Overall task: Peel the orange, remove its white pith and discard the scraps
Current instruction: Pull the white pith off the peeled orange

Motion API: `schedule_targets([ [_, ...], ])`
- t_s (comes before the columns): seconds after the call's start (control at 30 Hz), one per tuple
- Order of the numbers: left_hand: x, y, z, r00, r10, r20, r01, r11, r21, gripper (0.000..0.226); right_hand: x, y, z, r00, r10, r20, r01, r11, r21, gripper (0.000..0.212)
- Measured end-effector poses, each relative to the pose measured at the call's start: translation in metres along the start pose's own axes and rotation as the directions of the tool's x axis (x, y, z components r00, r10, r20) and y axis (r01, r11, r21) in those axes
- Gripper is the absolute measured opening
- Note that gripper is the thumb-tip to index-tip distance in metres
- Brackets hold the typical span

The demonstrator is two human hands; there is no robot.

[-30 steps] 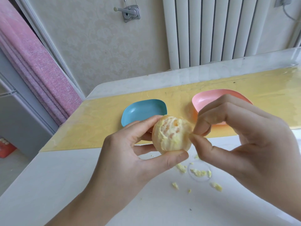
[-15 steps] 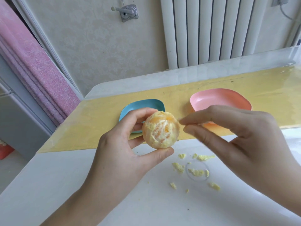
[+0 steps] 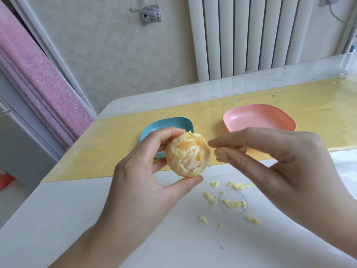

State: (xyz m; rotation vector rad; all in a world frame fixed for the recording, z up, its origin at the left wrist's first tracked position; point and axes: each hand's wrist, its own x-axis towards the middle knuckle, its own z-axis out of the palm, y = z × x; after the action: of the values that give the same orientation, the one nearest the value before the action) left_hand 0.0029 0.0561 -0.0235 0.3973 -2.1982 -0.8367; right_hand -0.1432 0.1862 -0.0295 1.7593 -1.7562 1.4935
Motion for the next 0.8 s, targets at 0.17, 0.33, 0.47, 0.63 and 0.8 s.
schedule_targets([
  [0.17, -0.0009, -0.0002, 0.0009, 1.000, 0.031, -0.002, -0.031, 0.999, 0.038, 0.060, -0.0015, 0.0001, 0.0015, 1.000, -0.019, -0.023, 0.018, 1.000, -0.023, 0.014],
  [0.33, -0.0028, 0.0004, 0.0021, 0.996, 0.085, -0.006, -0.084, 0.990, 0.111, 0.060, -0.0020, -0.0019, 0.0027, 1.000, -0.023, -0.007, 0.022, 1.000, -0.021, 0.009],
  [0.47, -0.0028, 0.0001, 0.0017, 0.987, 0.162, -0.007, -0.158, 0.969, 0.192, 0.059, -0.0019, -0.0028, 0.0037, 1.000, -0.026, 0.001, 0.027, 0.999, -0.044, 0.007],
  [0.63, -0.0022, 0.0012, 0.0006, 0.981, 0.194, -0.005, -0.188, 0.959, 0.211, 0.056, -0.0021, -0.0011, 0.0037, 0.999, -0.042, 0.029, 0.043, 0.998, -0.042, 0.003],
  [0.8, -0.0025, 0.0029, 0.0010, 0.978, 0.208, 0.002, -0.203, 0.955, 0.216, 0.054, -0.0026, 0.0008, 0.0039, 0.998, -0.053, 0.033, 0.054, 0.998, -0.031, 0.007],
])
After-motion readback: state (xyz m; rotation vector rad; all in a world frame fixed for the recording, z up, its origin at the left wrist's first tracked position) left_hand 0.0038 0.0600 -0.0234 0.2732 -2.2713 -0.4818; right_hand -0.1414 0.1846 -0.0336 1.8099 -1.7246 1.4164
